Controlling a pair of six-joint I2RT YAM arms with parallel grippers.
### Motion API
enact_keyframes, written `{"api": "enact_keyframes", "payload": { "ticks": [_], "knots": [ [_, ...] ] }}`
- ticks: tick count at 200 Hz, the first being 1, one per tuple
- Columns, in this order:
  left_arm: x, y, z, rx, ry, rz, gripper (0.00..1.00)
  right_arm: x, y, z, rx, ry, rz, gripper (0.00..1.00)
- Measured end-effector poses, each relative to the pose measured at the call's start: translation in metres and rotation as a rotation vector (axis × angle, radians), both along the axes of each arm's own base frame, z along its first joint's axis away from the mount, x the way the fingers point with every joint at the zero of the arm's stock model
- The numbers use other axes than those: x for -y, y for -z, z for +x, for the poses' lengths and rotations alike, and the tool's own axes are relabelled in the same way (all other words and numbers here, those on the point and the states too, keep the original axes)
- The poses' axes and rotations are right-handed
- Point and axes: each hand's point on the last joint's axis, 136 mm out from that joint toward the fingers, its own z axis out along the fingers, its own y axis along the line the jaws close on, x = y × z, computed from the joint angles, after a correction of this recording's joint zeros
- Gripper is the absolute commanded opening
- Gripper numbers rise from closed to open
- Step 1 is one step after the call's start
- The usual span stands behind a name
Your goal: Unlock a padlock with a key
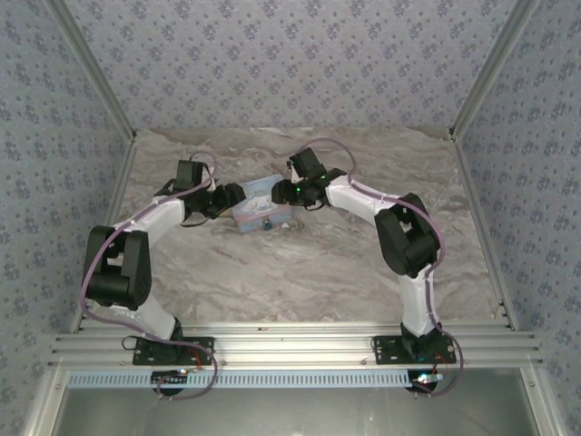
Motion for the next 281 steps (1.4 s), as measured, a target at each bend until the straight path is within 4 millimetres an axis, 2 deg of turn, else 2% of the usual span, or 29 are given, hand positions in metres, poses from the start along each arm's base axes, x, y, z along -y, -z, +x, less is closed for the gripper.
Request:
{"api": "enact_keyframes", "payload": {
  "ticks": [22,45,70,85,100,123,145,171,190,208,229,246,281],
  "knots": [
    [-0.019,-0.009,0.001,0.017,-0.037,0.019,0.69,0.002,-0.016,0.006,0.024,0.018,-0.034,0.67],
    [-0.037,-0.028,0.001,0.062,-0.074,0.045,0.69,0.016,-0.042,0.026,0.081,0.082,-0.082,0.66],
    [-0.038,-0.042,-0.001,0.097,-0.072,0.048,0.69,0.033,-0.076,0.065,0.177,0.161,-0.141,0.62],
    [-0.036,-0.041,-0.002,0.093,-0.067,0.046,0.69,0.041,-0.082,0.089,0.221,0.197,-0.183,0.61],
    [-0.034,-0.039,-0.006,0.077,-0.058,0.042,0.69,0.047,-0.071,0.11,0.229,0.222,-0.23,0.6],
    [-0.03,-0.039,-0.009,0.068,-0.042,0.035,0.69,0.054,-0.029,0.132,0.2,0.226,-0.31,0.6],
    [-0.025,-0.04,-0.01,0.06,-0.02,0.03,0.69,0.053,0.01,0.145,0.171,0.207,-0.368,0.59],
    [-0.022,-0.043,-0.007,0.065,-0.006,0.024,0.69,0.053,0.038,0.15,0.153,0.183,-0.403,0.54],
    [-0.022,-0.041,-0.007,0.062,-0.002,0.024,0.69,0.055,0.043,0.152,0.151,0.179,-0.403,0.51],
    [-0.022,-0.039,-0.009,0.054,0.001,0.028,0.69,0.056,0.041,0.159,0.161,0.186,-0.383,0.48],
    [-0.021,-0.035,-0.012,0.043,0.008,0.019,0.69,0.061,0.036,0.171,0.181,0.204,-0.357,0.48],
    [-0.02,-0.023,-0.02,0.01,0.014,0.017,0.69,0.066,0.033,0.18,0.194,0.221,-0.334,0.48],
    [-0.022,-0.011,-0.033,-0.034,0.028,0.032,0.69,0.077,0.035,0.191,0.191,0.248,-0.292,0.5]
  ]
}}
